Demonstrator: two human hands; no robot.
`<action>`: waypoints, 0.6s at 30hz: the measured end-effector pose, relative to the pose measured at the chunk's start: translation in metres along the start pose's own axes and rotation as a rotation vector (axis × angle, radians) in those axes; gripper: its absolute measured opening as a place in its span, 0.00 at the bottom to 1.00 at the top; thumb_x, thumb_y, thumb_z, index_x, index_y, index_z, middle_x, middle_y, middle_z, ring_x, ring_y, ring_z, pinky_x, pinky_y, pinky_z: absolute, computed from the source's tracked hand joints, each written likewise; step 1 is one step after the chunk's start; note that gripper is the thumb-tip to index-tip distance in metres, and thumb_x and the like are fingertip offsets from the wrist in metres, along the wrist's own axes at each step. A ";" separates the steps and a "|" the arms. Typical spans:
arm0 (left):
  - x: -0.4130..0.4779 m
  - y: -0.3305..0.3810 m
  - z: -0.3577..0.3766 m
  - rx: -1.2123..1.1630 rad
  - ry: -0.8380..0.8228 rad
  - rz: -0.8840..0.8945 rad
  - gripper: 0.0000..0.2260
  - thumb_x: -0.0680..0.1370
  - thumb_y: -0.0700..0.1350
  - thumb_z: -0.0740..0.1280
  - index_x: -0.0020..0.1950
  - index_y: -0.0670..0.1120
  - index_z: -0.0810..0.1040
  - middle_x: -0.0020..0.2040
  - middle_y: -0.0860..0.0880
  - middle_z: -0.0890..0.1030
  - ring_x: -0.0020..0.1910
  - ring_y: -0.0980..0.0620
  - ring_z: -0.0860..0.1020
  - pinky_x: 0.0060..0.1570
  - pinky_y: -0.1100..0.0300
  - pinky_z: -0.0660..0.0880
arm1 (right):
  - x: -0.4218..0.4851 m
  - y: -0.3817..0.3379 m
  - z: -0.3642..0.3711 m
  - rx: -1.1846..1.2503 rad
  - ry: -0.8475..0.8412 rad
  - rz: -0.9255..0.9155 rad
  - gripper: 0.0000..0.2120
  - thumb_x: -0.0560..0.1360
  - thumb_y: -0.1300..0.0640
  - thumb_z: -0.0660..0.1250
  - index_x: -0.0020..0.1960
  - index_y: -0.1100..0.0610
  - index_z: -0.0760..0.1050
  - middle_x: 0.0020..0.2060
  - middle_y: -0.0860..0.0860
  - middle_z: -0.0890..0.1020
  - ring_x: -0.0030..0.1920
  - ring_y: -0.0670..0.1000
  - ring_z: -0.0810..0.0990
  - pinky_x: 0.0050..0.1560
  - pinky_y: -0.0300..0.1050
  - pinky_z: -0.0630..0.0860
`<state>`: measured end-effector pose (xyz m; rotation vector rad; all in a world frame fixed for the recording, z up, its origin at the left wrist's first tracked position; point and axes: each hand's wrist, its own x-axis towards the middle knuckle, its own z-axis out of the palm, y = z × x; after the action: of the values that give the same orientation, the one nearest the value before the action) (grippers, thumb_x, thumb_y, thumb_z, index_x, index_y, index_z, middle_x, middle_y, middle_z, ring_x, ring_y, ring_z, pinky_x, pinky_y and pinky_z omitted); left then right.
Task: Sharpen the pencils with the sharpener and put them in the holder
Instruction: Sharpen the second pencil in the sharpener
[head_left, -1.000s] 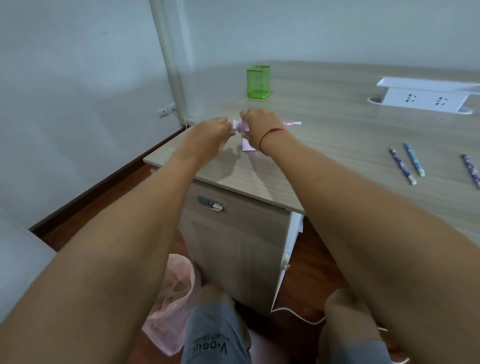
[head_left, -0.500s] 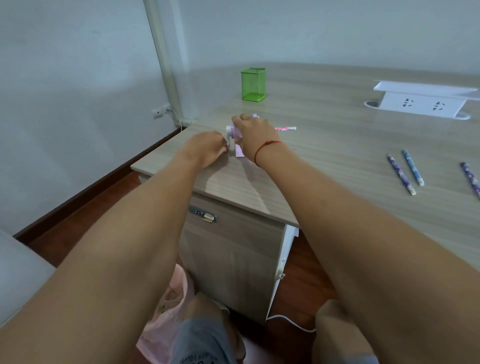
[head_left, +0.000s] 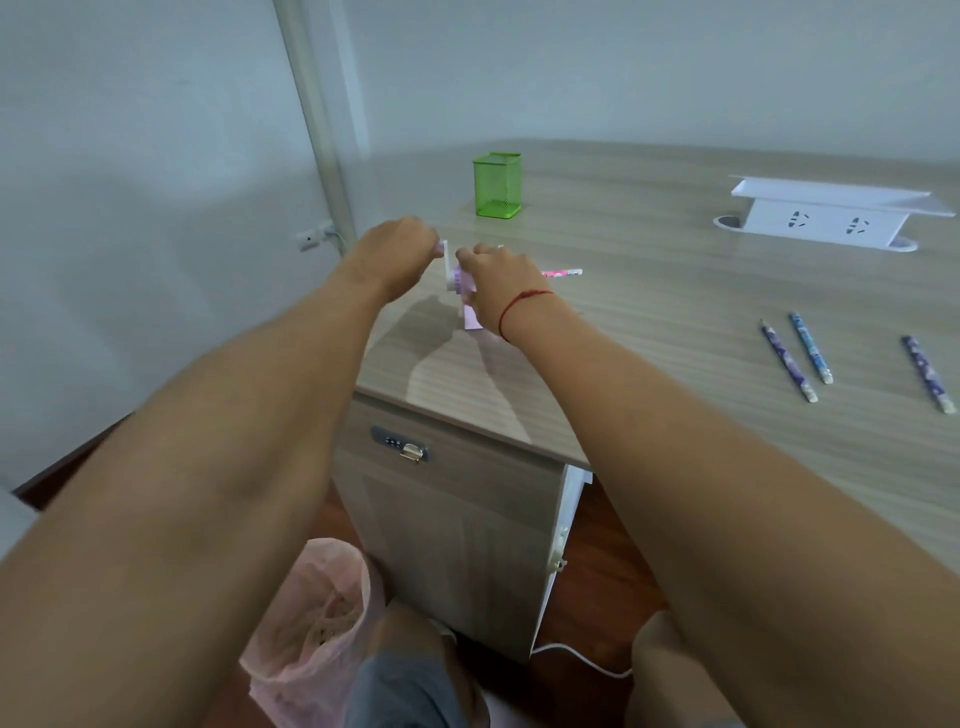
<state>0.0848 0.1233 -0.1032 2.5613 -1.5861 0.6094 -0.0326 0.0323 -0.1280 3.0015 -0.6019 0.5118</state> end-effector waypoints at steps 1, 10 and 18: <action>0.000 0.001 -0.007 -0.005 0.009 0.014 0.18 0.83 0.47 0.54 0.43 0.37 0.75 0.46 0.35 0.78 0.46 0.35 0.77 0.42 0.49 0.72 | 0.001 0.000 -0.001 -0.002 -0.009 0.005 0.18 0.75 0.61 0.65 0.64 0.58 0.70 0.62 0.56 0.75 0.62 0.60 0.76 0.56 0.50 0.73; -0.069 0.027 0.026 -0.121 0.007 0.036 0.10 0.80 0.40 0.58 0.53 0.37 0.77 0.51 0.39 0.79 0.49 0.38 0.78 0.48 0.45 0.75 | 0.002 -0.003 -0.009 0.023 -0.044 0.012 0.15 0.79 0.59 0.60 0.64 0.60 0.70 0.64 0.59 0.74 0.65 0.61 0.73 0.61 0.51 0.71; -0.010 0.014 0.035 -0.018 -0.183 -0.030 0.11 0.78 0.41 0.61 0.55 0.41 0.79 0.56 0.37 0.79 0.55 0.37 0.78 0.53 0.49 0.73 | 0.005 0.006 -0.008 -0.006 -0.003 -0.058 0.15 0.78 0.59 0.60 0.63 0.59 0.72 0.63 0.57 0.76 0.63 0.60 0.75 0.59 0.50 0.71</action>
<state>0.0794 0.1160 -0.1408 2.6896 -1.5918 0.3653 -0.0327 0.0255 -0.1189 3.0049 -0.5136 0.5007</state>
